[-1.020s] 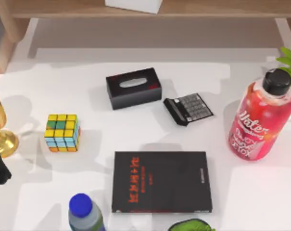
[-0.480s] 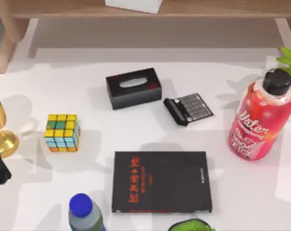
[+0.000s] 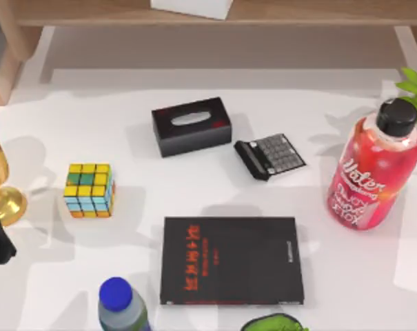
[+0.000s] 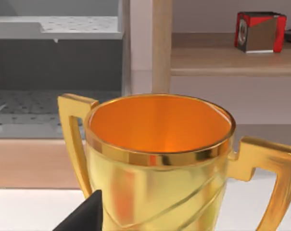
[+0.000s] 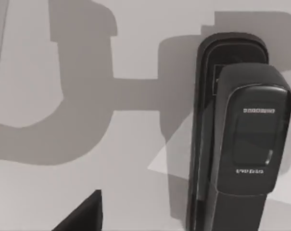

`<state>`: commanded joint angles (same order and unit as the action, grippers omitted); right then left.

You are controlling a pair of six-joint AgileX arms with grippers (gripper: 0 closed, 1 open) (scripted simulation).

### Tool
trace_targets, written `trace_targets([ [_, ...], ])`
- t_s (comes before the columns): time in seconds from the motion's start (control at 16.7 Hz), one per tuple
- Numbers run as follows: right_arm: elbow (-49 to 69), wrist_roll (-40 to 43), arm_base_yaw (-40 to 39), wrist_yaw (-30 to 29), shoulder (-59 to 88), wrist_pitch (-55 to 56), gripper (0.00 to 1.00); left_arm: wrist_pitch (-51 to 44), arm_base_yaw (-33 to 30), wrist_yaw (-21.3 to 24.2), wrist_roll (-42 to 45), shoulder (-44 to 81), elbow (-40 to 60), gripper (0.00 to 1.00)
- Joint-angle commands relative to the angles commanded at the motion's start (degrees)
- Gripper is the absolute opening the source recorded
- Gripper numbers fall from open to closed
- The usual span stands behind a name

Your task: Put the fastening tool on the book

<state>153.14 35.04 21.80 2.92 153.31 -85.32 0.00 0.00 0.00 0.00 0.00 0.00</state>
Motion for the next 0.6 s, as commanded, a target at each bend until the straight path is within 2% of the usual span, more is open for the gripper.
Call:
trace_targets([
  [0.6, -12.2, -0.1, -0.1, 0.0, -2.5, 10.1, 1.0, 0.0, 0.0, 0.0, 0.0, 0.0, 0.0, 1.0],
])
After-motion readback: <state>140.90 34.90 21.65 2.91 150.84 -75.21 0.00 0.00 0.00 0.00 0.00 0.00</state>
